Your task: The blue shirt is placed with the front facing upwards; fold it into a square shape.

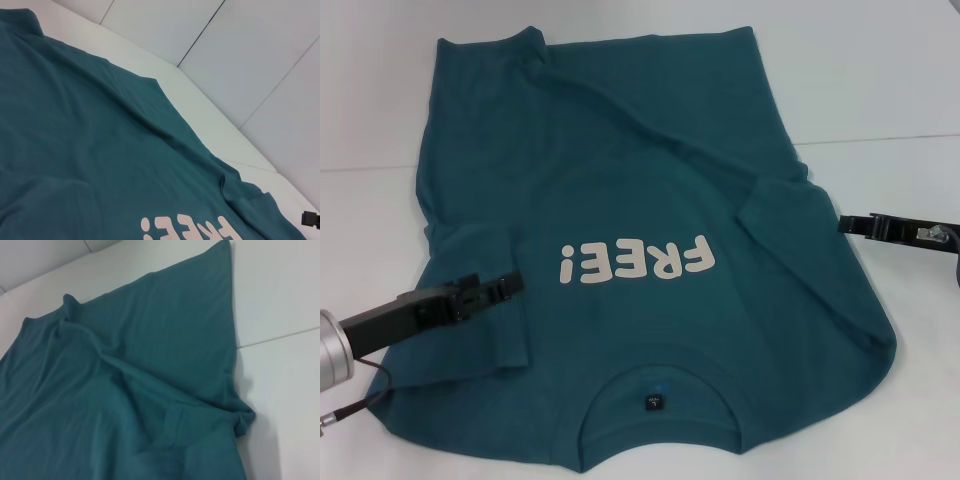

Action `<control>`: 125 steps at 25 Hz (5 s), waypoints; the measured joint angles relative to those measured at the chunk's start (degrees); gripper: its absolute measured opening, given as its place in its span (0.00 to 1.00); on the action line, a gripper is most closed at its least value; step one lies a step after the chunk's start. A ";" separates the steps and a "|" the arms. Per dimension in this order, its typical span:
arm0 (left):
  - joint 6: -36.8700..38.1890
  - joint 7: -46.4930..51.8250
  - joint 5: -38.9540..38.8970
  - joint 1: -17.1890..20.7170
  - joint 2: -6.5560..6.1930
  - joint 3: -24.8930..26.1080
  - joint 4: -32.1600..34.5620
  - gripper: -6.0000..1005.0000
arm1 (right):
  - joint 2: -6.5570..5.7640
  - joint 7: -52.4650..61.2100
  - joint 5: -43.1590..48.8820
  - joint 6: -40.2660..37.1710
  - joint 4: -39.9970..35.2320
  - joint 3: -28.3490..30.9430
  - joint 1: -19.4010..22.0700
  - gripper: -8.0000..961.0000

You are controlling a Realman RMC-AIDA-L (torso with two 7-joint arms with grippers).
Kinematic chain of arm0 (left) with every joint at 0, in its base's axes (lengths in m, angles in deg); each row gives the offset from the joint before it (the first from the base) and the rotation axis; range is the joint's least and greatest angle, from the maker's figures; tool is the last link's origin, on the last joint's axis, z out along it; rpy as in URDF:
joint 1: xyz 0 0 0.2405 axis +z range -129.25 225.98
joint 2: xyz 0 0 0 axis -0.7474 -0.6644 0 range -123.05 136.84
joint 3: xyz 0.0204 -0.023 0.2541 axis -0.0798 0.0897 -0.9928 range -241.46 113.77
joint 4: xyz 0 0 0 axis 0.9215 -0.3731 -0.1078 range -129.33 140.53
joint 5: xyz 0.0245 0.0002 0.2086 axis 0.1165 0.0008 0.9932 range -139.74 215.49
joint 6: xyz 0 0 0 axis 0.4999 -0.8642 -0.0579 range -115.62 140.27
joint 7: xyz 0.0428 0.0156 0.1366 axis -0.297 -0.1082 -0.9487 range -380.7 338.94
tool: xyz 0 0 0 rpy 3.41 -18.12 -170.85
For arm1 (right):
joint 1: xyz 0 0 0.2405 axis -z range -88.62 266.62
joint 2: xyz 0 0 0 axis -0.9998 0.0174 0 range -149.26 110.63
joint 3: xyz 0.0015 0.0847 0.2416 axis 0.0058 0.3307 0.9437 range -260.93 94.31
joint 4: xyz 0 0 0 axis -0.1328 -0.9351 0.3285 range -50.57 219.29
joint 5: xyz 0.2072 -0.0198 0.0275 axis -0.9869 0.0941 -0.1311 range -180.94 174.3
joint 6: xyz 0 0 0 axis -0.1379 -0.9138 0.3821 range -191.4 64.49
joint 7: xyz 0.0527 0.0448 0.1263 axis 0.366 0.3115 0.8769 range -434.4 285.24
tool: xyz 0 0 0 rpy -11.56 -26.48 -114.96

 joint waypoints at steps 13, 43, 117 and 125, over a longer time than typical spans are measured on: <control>0.25 -0.06 0.12 -0.03 0.00 0.00 0.00 0.91 | 0.74 0.51 0.20 0.80 1.73 -0.46 0.24 0.68; 0.24 -0.69 -0.32 0.33 0.09 -0.53 -0.62 0.90 | 1.89 -0.41 -0.25 -0.55 1.08 -0.15 -0.23 0.01; 20.80 22.87 23.41 3.10 -4.76 5.41 15.95 0.90 | 0.35 -17.36 -15.71 -29.05 -2.34 4.60 3.98 0.95; 23.85 27.75 31.47 1.92 -5.49 5.53 16.35 0.90 | -0.56 -17.26 -15.72 -29.07 -2.44 5.02 3.81 0.95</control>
